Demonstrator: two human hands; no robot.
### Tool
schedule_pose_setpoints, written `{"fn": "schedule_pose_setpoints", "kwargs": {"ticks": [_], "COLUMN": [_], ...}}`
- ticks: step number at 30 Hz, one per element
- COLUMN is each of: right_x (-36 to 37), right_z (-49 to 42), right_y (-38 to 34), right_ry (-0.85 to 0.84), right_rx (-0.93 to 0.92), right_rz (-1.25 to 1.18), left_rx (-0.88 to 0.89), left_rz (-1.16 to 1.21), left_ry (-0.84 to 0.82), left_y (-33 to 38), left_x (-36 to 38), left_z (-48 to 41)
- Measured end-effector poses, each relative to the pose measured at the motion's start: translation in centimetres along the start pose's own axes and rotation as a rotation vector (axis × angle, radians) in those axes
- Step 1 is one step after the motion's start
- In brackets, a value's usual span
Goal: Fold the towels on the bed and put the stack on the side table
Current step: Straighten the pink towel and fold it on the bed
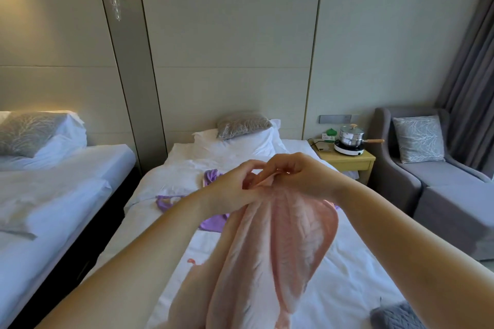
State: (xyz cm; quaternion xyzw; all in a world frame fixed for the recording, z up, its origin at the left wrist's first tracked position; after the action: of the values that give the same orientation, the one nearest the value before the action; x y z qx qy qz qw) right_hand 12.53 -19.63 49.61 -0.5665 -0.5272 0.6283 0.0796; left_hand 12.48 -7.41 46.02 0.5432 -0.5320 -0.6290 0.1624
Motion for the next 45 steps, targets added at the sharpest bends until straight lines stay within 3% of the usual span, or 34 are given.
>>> {"fn": "schedule_pose_setpoints", "kwargs": {"ticks": [3,10,14,17,19,21,23,30,38,42,45], "right_x": [-0.5,-2.0,-4.2,-4.1,-3.3,-2.3,-1.6,-1.5,-2.2,-0.6,0.0], "right_z": [0.3,2.4,2.9,2.2,1.4,0.6,0.1,0.4,-0.3,-0.4,-0.5], "right_y": [0.7,5.1,4.7,2.5,1.0,-0.1,-0.5,2.8,2.0,3.4,4.0], "right_ry": [0.033,-0.011,0.167,0.190,0.149,0.093,0.060,0.199,0.332,0.300,0.344], "right_rx": [0.009,0.172,0.125,0.029,-0.028,-0.070,-0.088,0.011,-0.102,-0.049,-0.027], "right_rz": [0.111,0.270,0.135,0.042,0.028,0.017,-0.025,-0.408,-0.434,-0.551,-0.462], "left_rx": [0.045,0.083,0.036,-0.042,-0.068,-0.017,0.046,0.103,0.099,0.133,0.138], "left_rz": [-0.093,-0.020,-0.033,-0.065,0.024,0.159,0.149,0.076,-0.118,0.123,0.302], "left_ry": [0.128,0.349,0.391,0.357,0.247,0.130,0.091,0.271,0.260,0.383,0.439], "left_y": [0.5,-0.3,-1.7,-2.5,-2.3,-1.0,0.5,0.9,1.8,3.2,3.6], "left_x": [-0.7,-4.2,-5.6,-5.2,-3.9,-2.2,-1.3,-3.1,-3.0,-4.9,-6.8], "left_z": [-0.2,0.2,0.6,0.7,0.4,0.0,-0.4,-0.3,-1.0,-0.8,-0.4]}}
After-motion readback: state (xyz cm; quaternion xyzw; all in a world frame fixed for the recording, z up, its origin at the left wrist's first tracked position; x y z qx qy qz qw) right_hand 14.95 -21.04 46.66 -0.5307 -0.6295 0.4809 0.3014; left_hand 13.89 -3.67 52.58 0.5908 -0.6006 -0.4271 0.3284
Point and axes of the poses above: each hand's wrist, its own z-axis away from the middle knuckle, its own x-axis out of the palm, y = z × x, the point moved 7 cm from there along -z, towards the middle knuckle, and after that the axes turned 3 degrees about -y, right-handed, at the moved point
